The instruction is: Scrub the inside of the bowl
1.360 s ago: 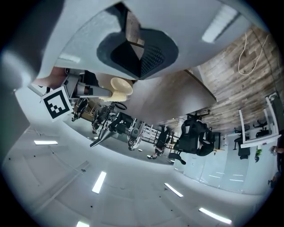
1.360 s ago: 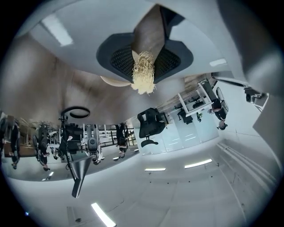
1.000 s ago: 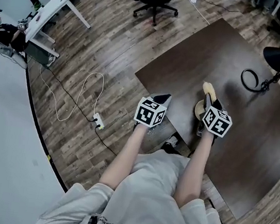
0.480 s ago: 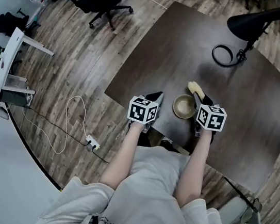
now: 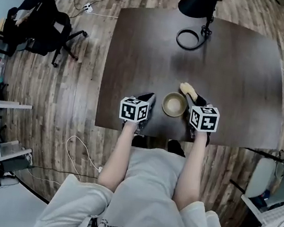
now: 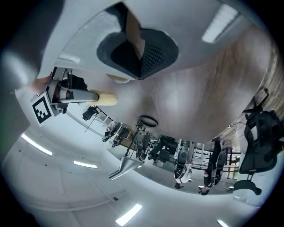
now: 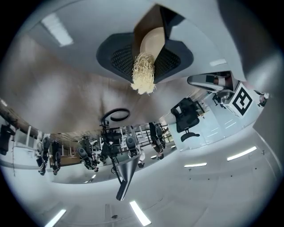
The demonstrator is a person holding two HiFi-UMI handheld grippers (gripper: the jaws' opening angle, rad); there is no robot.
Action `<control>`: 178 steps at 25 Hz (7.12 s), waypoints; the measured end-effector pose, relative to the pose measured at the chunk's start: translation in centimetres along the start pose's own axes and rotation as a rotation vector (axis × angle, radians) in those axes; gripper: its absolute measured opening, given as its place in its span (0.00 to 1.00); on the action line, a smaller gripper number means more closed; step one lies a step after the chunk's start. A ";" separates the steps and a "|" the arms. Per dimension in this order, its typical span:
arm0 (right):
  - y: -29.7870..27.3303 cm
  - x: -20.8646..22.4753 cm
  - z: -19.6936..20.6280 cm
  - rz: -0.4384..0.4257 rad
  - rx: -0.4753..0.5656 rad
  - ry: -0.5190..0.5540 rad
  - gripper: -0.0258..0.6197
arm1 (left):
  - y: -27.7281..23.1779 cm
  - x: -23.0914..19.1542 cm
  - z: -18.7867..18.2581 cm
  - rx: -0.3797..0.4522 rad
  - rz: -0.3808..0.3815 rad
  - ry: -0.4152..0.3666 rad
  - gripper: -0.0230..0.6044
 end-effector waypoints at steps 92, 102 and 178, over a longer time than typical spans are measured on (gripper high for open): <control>-1.1 -19.5 -1.8 0.089 0.058 0.182 0.23 | 6.0 -6.8 -6.7 0.035 0.095 -0.227 0.06; -0.8 -19.8 -1.6 0.025 0.084 0.108 0.22 | 5.3 -5.0 -6.1 0.030 0.146 -0.237 0.06; 5.0 -3.3 -4.2 -0.120 0.215 0.009 0.22 | -2.5 7.6 -5.4 -0.138 -0.231 -0.858 0.06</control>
Point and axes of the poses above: the fingertips, and each gripper's own axes: y backward along the fingers, x to its right, z out of its underside, the point moved 9 cm from there along y, backward along the fingers, and after that the axes turned 11 degrees about z, right-handed, at the moved point
